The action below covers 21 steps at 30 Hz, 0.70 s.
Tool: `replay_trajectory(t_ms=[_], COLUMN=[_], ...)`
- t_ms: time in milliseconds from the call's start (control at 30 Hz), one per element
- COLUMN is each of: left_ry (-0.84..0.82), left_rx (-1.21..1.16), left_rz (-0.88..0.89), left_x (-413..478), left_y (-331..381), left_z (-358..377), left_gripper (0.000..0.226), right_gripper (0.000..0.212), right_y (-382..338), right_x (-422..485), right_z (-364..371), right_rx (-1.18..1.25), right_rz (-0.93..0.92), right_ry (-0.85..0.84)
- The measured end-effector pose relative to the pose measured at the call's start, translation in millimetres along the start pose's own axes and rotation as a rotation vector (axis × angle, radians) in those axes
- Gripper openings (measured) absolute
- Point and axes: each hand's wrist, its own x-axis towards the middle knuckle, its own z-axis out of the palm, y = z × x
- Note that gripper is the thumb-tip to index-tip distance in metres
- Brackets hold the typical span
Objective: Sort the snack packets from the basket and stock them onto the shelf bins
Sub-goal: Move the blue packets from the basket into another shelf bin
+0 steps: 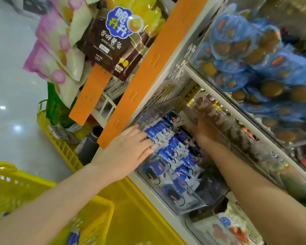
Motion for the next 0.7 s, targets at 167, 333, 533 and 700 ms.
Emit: replay_trajectory(t_ms=[167, 333, 533, 700], left_ry=[-0.033, -0.035, 0.023, -0.071], left_rx=[0.007, 0.008, 0.153, 0.171], left_rz=[-0.033, 0.01, -0.04, -0.254], left_x=[-13.0, -41.1, -98.7, -161.9], left_y=[4.9, 5.2, -2.9, -44.0], left_z=[-2.6, -16.3, -35.5, -21.9], left_gripper=[0.044, 0.047, 0.023, 0.031], right_gripper=[0.039, 0.041, 0.036, 0.023], right_y=[-29.9, -64.0, -90.6, -145.9], right_x=[-69.9, -149.1, -198.3, -235.5], right_z=[-11.4, -6.0, 4.5, 60.4], right_rx=[0.209, 0.34, 0.268, 0.405], right_rz=[-0.184, -0.327, -0.452, -0.615], right_ry=[-0.107, -0.287, 0.067, -0.006])
